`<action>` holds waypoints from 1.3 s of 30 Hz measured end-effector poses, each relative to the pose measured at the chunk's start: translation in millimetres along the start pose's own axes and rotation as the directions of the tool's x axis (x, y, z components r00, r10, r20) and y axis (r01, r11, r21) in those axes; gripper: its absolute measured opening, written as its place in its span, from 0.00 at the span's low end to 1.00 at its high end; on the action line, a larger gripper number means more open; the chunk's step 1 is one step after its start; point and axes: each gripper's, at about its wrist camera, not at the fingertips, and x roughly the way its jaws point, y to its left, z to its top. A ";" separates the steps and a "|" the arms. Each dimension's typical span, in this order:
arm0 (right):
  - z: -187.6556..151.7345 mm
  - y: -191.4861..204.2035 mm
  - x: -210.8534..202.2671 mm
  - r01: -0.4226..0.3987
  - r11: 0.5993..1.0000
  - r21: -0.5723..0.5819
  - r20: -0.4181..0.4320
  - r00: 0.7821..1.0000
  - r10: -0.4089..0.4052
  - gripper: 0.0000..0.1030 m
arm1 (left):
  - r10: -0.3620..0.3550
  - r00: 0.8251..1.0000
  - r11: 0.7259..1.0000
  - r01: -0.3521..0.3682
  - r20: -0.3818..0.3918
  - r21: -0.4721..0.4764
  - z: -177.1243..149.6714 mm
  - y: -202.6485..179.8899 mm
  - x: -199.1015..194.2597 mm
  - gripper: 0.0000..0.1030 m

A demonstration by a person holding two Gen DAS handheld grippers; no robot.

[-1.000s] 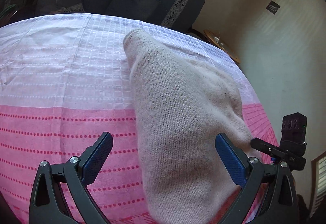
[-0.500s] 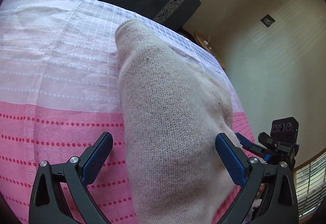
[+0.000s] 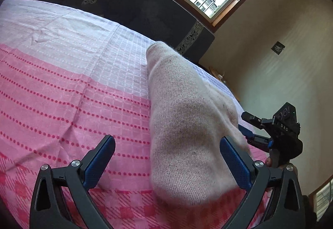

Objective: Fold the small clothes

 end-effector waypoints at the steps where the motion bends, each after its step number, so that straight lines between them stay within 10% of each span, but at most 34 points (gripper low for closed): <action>1: 2.2 -0.8 2.2 0.005 1.000 -0.002 0.001 1.000 -0.005 0.55 | -0.022 1.000 1.000 0.022 0.006 0.004 -1.6 -1.0 -0.4 0.97; 11: 32.9 14.2 16.3 0.023 0.997 -0.078 0.030 0.999 -0.020 0.54 | 0.034 0.999 0.991 -0.032 -0.014 0.131 -8.1 -22.8 10.6 0.97; 13: 32.8 21.4 17.2 0.025 0.994 -0.110 0.023 0.999 -0.023 0.06 | 0.034 0.999 0.994 -0.032 -0.013 0.106 -7.3 -17.8 10.0 0.97; 28: 33.2 26.5 -14.5 0.214 0.960 -0.181 0.156 0.970 -0.186 0.03 | 0.049 0.999 0.998 -0.048 -0.014 0.036 -2.3 -0.3 12.7 0.97; 33: 25.1 9.1 14.1 0.236 0.956 -0.177 0.046 0.972 -0.231 0.03 | 0.058 0.998 0.997 -0.057 -0.014 0.056 -3.5 -3.5 14.5 0.97; 39: 7.6 12.3 -34.4 -0.024 0.996 -0.083 0.119 0.992 0.034 0.09 | 0.056 0.998 0.998 -0.055 -0.019 0.031 -1.8 1.1 15.2 0.97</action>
